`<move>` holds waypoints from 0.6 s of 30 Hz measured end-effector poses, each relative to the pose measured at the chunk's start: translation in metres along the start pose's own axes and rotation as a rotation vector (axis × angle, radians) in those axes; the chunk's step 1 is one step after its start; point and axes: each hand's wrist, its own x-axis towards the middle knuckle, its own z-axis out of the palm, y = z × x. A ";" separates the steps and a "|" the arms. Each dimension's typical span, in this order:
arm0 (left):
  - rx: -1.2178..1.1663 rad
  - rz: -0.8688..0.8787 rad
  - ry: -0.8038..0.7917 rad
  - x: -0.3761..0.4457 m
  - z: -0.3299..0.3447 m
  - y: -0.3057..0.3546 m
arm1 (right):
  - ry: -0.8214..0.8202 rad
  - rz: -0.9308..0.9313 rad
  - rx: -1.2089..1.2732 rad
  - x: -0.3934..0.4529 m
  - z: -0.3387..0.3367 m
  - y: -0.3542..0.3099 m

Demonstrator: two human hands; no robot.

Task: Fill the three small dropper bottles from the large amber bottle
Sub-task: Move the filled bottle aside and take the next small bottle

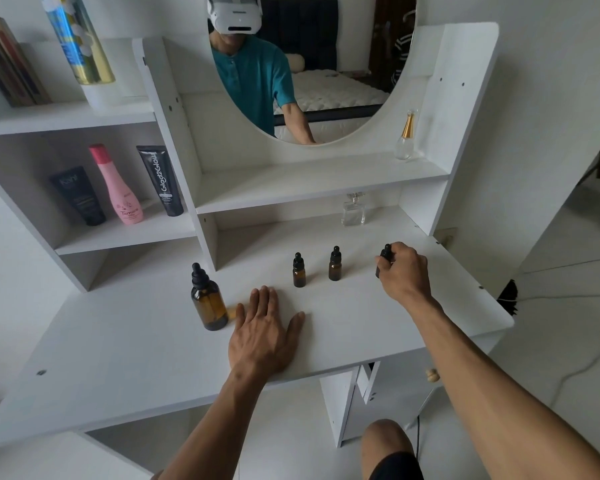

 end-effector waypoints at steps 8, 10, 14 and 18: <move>-0.001 0.002 0.004 0.000 0.000 0.000 | -0.026 0.032 0.003 -0.001 -0.002 -0.001; -0.004 0.000 0.010 -0.001 0.000 0.000 | -0.030 0.039 -0.008 -0.005 -0.004 -0.005; -0.013 -0.005 0.029 -0.001 0.000 0.001 | 0.266 -0.227 -0.006 -0.028 -0.008 -0.027; -0.028 -0.007 0.041 -0.001 0.000 0.002 | 0.177 -0.439 0.074 -0.049 0.010 -0.070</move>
